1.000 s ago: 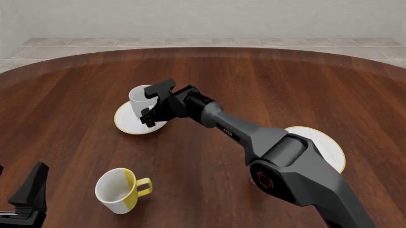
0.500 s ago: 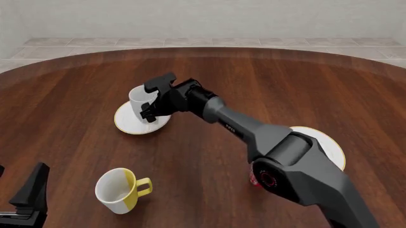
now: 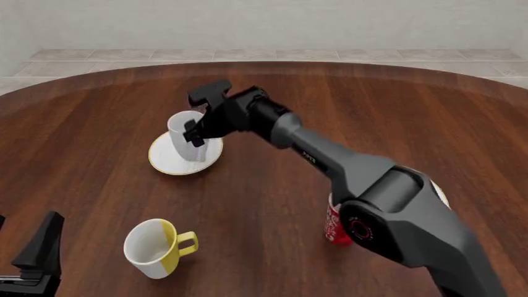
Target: Put the white mug on the left plate.
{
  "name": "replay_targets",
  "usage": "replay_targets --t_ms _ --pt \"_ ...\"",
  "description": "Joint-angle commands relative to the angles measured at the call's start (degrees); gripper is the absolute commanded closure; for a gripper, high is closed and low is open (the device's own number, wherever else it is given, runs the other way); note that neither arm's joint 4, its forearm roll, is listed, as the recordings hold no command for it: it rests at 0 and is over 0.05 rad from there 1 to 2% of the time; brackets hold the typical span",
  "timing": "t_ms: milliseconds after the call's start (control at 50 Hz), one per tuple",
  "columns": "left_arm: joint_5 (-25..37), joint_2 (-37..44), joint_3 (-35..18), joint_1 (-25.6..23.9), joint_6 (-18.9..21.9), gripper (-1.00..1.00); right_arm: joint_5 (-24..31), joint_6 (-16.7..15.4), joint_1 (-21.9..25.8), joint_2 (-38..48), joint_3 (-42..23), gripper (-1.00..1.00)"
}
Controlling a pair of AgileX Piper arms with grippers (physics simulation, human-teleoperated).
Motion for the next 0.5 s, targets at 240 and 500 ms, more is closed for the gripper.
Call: replay_targets --t_ms 240,500 --pt "-0.1 0.0 -0.5 -0.1 0.3 -1.0 2.4 -1.7 -0.6 -3.8 -0.9 -1.0" --pt "-0.2 0.0 -0.4 -0.1 0.2 -1.0 3.5 -3.4 -1.3 -6.6 -1.0 -1.0"
